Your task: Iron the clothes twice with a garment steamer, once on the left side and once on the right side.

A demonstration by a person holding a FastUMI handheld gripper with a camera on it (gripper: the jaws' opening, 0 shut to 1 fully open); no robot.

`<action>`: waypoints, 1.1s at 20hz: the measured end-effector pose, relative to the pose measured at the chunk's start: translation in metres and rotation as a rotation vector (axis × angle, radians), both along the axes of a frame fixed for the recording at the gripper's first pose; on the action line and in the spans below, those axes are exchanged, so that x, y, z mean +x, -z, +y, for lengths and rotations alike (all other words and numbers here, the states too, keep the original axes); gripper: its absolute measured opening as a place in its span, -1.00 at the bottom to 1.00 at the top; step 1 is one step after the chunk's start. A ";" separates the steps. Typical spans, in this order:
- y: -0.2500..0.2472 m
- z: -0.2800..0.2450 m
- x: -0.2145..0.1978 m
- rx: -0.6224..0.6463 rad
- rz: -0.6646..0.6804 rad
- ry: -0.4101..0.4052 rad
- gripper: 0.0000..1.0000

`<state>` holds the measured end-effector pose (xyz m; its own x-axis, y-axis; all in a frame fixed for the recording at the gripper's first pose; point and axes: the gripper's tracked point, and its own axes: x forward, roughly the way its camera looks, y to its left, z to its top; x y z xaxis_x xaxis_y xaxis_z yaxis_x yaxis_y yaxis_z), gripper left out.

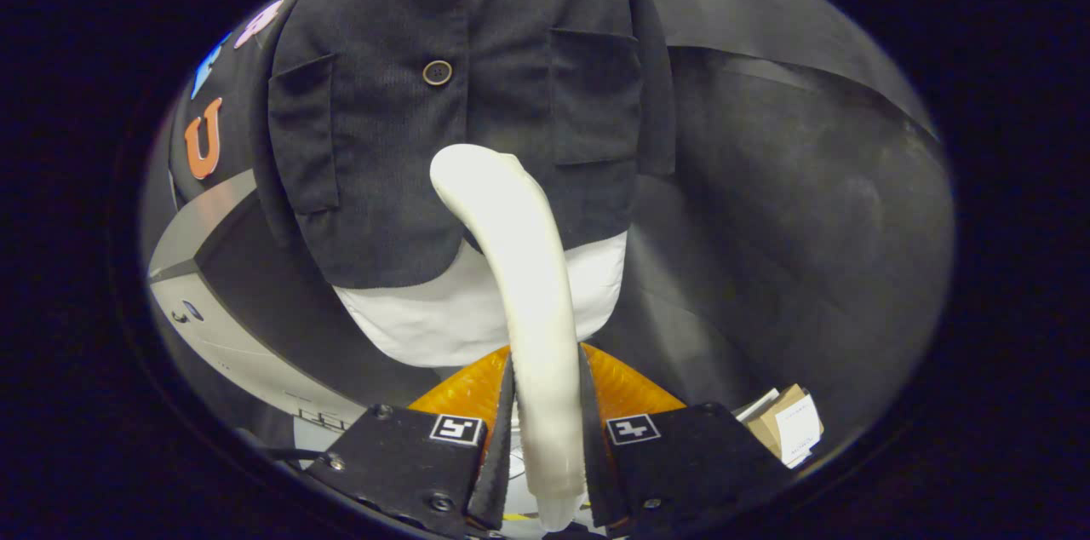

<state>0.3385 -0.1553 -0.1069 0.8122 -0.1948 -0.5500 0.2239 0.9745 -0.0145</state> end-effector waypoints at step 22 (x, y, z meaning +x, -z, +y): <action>-0.037 0.045 -0.152 0.140 -0.116 0.075 -0.20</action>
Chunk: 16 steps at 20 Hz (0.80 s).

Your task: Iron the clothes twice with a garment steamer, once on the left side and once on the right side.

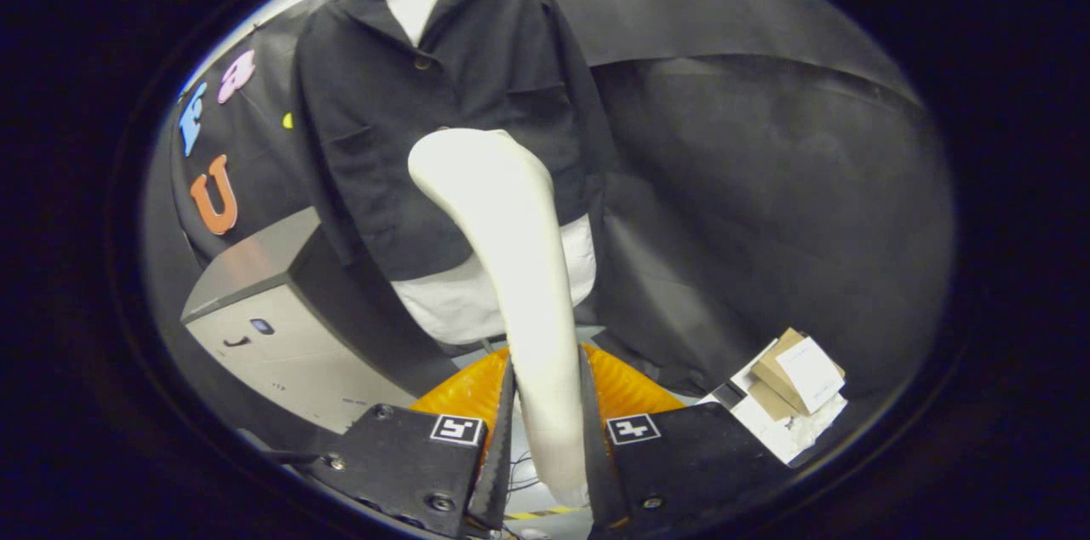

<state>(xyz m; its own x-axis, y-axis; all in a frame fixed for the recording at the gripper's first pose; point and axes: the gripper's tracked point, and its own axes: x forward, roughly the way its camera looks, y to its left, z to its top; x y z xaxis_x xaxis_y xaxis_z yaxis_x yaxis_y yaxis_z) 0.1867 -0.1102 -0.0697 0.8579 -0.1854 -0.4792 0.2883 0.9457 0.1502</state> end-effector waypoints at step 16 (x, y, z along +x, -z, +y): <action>0.031 0.166 -0.184 -0.070 0.014 -0.183 -0.20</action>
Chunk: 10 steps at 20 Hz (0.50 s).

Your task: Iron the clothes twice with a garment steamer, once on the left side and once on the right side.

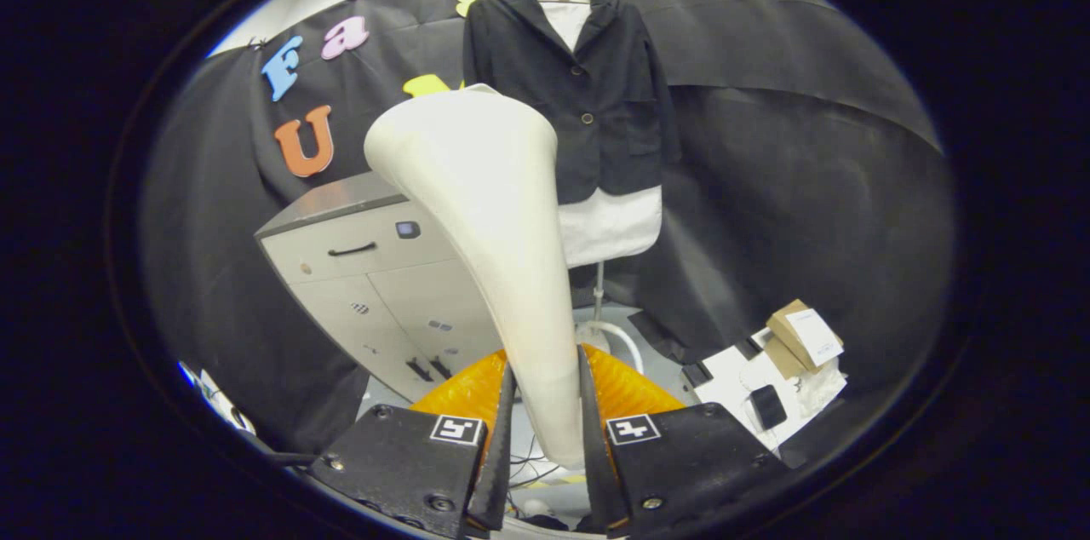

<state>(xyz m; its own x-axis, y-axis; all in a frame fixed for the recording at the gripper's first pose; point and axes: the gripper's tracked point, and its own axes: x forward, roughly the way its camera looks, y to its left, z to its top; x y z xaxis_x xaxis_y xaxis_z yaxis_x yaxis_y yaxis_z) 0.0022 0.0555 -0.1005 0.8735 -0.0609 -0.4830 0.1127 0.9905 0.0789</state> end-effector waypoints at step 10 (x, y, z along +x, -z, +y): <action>0.008 0.029 -0.017 -0.051 0.014 -0.078 -0.20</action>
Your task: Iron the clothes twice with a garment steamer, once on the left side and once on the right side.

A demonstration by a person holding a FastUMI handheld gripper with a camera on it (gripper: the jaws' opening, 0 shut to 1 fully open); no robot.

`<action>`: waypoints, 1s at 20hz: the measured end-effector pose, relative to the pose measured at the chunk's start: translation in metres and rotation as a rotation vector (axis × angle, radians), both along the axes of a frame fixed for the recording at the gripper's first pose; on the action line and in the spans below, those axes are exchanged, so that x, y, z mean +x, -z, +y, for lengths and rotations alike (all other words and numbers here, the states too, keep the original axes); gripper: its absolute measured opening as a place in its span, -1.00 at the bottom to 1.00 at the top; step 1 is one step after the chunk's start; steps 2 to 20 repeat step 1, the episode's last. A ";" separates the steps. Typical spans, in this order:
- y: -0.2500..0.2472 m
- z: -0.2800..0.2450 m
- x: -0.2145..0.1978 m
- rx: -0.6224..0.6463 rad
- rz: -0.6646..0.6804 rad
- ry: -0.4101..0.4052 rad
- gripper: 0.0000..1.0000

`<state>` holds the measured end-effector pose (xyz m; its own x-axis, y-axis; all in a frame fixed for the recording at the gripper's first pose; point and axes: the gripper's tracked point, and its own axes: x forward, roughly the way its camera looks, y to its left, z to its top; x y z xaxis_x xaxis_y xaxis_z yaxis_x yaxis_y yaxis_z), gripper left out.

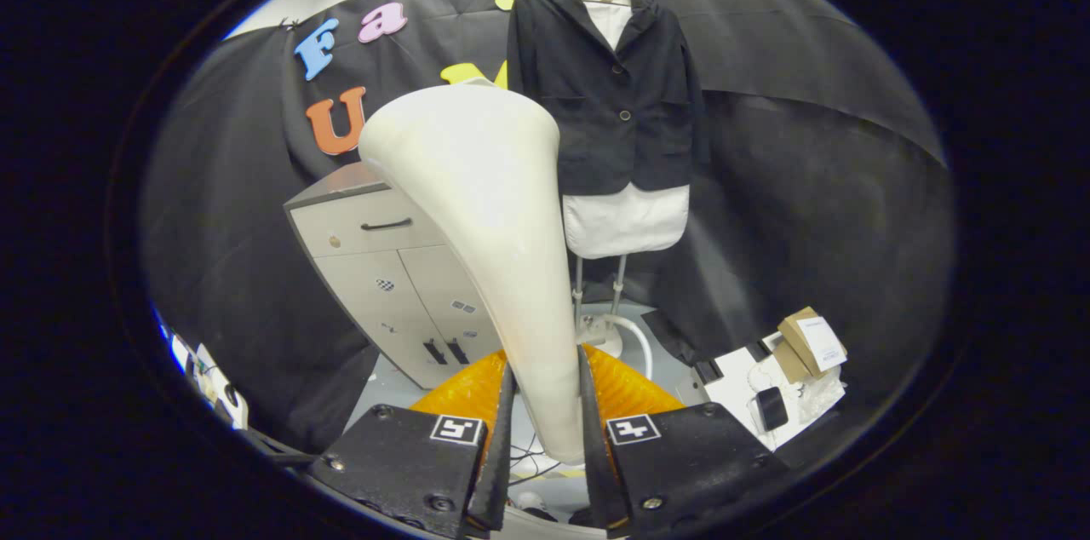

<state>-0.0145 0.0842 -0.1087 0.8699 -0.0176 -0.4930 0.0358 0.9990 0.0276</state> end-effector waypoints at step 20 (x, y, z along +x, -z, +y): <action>0.001 0.002 0.000 -0.004 0.004 -0.004 -0.21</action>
